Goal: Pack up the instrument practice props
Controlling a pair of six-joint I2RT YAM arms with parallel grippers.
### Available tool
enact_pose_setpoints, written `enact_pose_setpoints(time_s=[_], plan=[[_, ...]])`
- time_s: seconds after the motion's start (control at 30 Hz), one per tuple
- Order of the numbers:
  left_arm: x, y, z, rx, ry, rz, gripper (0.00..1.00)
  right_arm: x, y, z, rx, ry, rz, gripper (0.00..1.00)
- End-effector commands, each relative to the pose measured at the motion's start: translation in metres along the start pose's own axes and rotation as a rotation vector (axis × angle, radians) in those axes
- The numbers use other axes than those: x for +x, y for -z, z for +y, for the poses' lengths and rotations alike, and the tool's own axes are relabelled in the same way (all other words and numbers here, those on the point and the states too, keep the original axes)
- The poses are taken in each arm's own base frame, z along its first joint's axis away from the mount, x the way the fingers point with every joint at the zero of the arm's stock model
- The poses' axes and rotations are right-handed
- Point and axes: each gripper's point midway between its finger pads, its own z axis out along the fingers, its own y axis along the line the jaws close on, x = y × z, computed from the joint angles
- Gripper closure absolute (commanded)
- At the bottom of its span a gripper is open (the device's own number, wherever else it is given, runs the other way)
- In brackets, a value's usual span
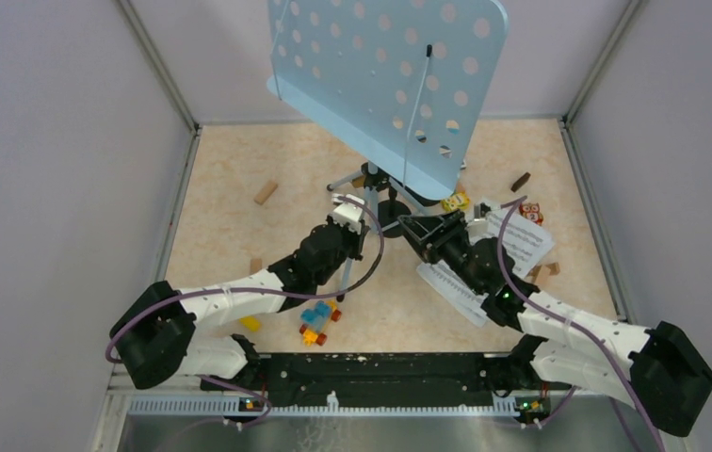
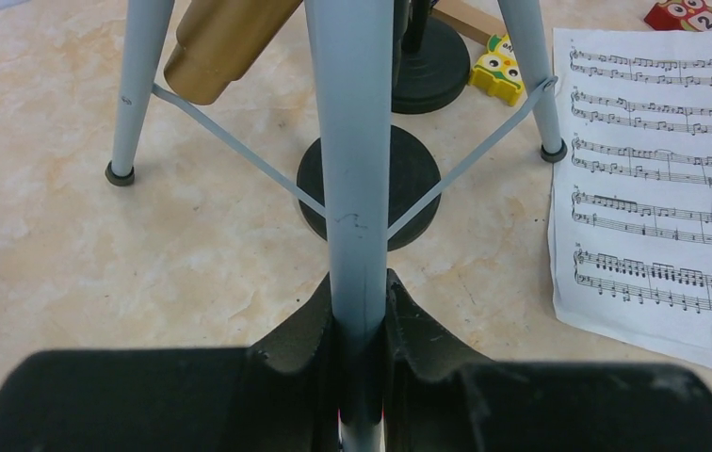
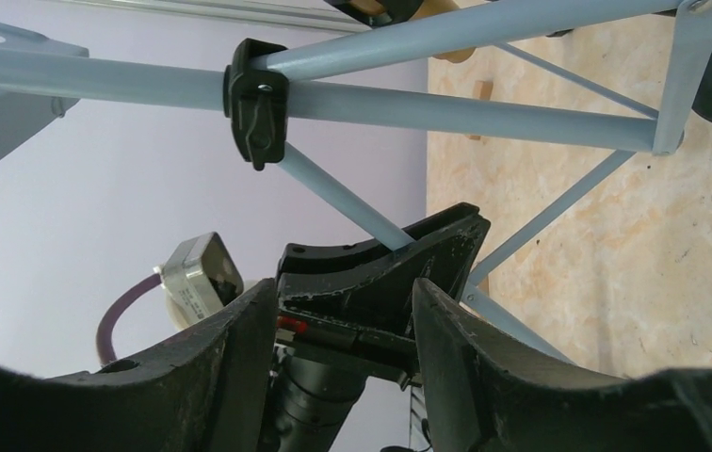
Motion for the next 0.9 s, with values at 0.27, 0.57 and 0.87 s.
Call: enact_pose_setpoints(time_s=[0.27, 0.57, 0.87], plan=[[-0.053, -0.003, -0.019, 0.089, 0.056, -0.107, 1.0, -0.017, -0.026, 0.047, -0.141, -0.009, -0.101, 0.46], [-0.042, -0.001, -0.04, 0.207, 0.047, -0.083, 1.0, -0.018, -0.045, 0.063, -0.175, -0.01, -0.117, 0.47], [-0.032, -0.004, -0.04, 0.202, 0.098, -0.064, 1.0, -0.037, -0.049, 0.073, -0.187, -0.013, -0.219, 0.55]])
